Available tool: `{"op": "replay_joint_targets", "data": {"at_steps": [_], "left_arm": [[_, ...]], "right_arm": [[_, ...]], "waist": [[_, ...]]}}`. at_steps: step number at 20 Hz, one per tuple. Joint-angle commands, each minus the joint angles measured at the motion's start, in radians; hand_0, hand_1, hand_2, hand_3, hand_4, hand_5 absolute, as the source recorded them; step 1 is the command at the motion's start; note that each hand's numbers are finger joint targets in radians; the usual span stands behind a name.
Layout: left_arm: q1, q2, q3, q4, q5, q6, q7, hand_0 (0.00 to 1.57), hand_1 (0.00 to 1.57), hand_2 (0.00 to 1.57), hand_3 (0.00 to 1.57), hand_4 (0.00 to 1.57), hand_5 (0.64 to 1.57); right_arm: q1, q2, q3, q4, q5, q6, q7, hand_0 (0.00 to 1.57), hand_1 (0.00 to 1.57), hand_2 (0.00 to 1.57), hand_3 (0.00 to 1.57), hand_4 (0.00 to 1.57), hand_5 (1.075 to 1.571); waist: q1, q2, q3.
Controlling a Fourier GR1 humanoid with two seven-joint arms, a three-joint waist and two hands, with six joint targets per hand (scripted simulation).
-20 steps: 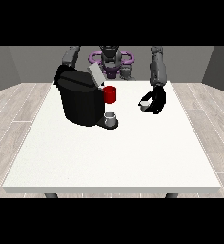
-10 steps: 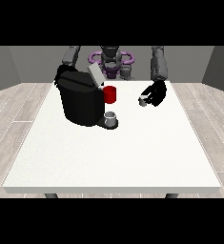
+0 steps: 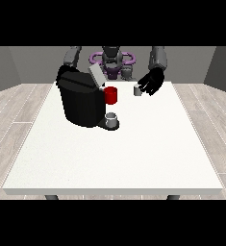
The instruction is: Insert the coffee pod into the coffee machine and close the lid
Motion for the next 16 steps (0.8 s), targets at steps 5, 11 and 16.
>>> {"op": "replay_joint_targets", "data": {"at_steps": [5, 11, 16], "left_arm": [[-0.038, 0.002, 0.010, -0.023, -0.021, -0.022, 0.010, 1.25, 1.25, 1.33, 1.29, 0.57, 1.571], [-0.169, 0.074, 0.057, -0.029, -0.009, -0.065, 0.040, 1.07, 1.07, 1.22, 1.23, 0.52, 1.571], [-0.260, 0.097, 0.106, -0.014, 0.024, -0.120, 0.128, 1.21, 1.21, 1.25, 1.19, 0.49, 1.571]], "right_arm": [[-0.029, -0.010, -0.006, -0.039, -0.016, 0.007, 0.034, 0.00, 0.00, 0.00, 0.00, 0.49, 1.571], [-0.080, -0.005, 0.002, -0.059, 0.003, -0.022, 0.060, 0.00, 0.00, 0.00, 0.00, 0.51, 1.571], [-0.044, -0.007, 0.009, -0.056, -0.008, 0.012, 0.032, 0.00, 0.00, 0.00, 0.00, 0.51, 1.571]], "waist": [[-0.021, -0.011, -0.0002], [-0.059, 0.040, -0.0003], [-0.112, 0.045, 0.0001]]}}
